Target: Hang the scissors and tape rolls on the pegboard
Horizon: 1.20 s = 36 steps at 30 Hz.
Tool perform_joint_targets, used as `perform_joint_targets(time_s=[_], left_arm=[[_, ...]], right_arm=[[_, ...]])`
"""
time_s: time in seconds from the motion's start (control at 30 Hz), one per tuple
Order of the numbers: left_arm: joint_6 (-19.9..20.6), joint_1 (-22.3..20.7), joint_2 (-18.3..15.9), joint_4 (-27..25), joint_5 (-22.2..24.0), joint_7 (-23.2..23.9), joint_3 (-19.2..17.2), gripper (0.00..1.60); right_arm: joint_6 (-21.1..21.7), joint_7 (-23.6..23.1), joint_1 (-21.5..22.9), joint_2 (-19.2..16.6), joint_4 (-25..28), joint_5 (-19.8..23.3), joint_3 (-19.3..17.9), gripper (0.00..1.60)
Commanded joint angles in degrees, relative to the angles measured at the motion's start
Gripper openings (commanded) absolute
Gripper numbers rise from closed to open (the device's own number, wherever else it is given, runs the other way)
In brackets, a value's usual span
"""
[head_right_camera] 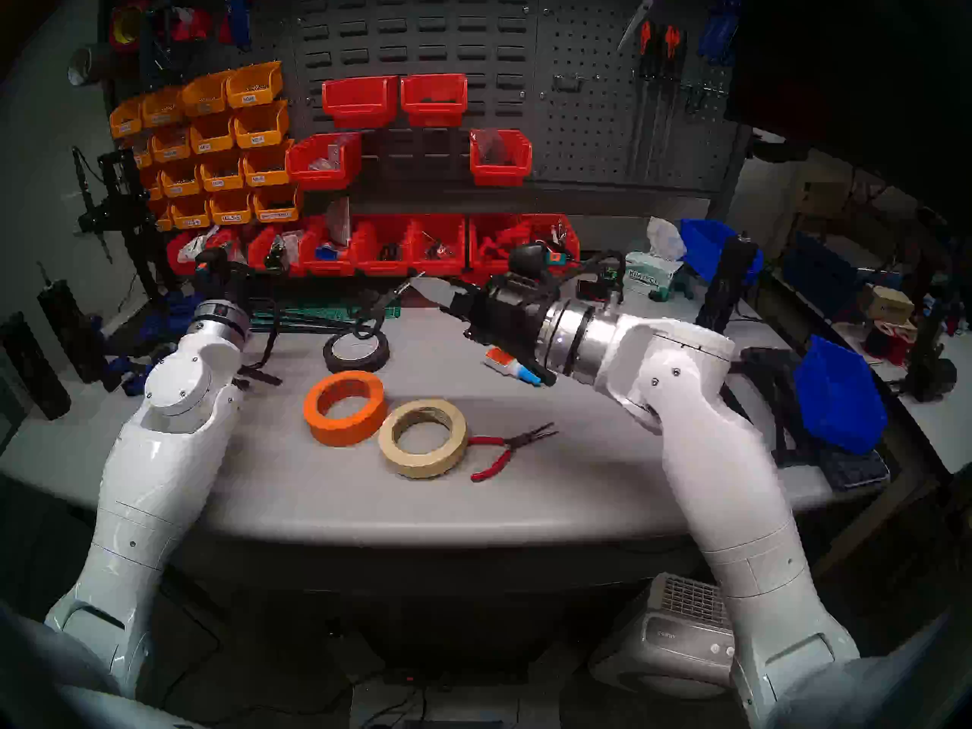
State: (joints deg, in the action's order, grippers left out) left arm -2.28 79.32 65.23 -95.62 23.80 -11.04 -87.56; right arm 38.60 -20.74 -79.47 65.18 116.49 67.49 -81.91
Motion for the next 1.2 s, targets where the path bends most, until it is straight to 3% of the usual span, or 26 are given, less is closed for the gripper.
perform_joint_targets(time_s=[0.0, 0.47, 0.67, 0.73, 0.77, 0.97, 1.0, 1.03, 1.07, 1.17], left_arm=[[-0.62, -1.72, -0.05, -1.58, 0.05, 0.02, -0.46, 1.60], [-0.64, -1.73, -0.03, -1.60, 0.05, 0.02, -0.47, 1.60], [-0.65, -1.74, -0.02, -1.61, 0.06, 0.01, -0.47, 1.60], [-0.65, -1.74, -0.02, -1.62, 0.06, 0.01, -0.47, 1.60], [-0.65, -1.74, -0.02, -1.62, 0.06, 0.01, -0.47, 1.60], [-0.66, -1.74, -0.02, -1.63, 0.06, 0.01, -0.48, 1.60], [-0.66, -1.74, -0.01, -1.63, 0.06, 0.01, -0.48, 1.60], [-0.66, -1.75, -0.01, -1.63, 0.06, 0.01, -0.48, 1.60], [-0.67, -1.75, -0.01, -1.63, 0.06, 0.00, -0.48, 1.60], [-0.67, -1.75, -0.01, -1.64, 0.07, 0.00, -0.48, 1.60]], right_arm=[[-6.88, -1.52, -2.43, 2.47, 5.34, -1.29, -5.89, 0.00], [-18.84, -4.62, -8.24, 10.06, 9.58, -7.58, -13.70, 0.00], [-25.77, -6.62, -9.44, 12.90, 9.79, -9.16, -14.38, 0.00], [-24.91, -7.04, -9.13, 14.28, 9.69, -9.49, -15.00, 0.00], [-28.01, -7.26, -8.99, 14.69, 9.12, -10.22, -14.76, 0.00], [-31.40, -8.06, -8.06, 17.37, 7.65, -12.02, -15.30, 0.00], [-34.24, -7.80, -8.11, 17.61, 7.06, -11.86, -14.68, 0.00], [-32.18, -8.07, -7.72, 18.46, 7.03, -12.01, -15.34, 0.00], [-35.48, -8.03, -7.70, 18.46, 6.29, -12.53, -14.49, 0.00], [-36.21, -8.03, -7.49, 18.72, 5.91, -13.23, -14.21, 0.00]])
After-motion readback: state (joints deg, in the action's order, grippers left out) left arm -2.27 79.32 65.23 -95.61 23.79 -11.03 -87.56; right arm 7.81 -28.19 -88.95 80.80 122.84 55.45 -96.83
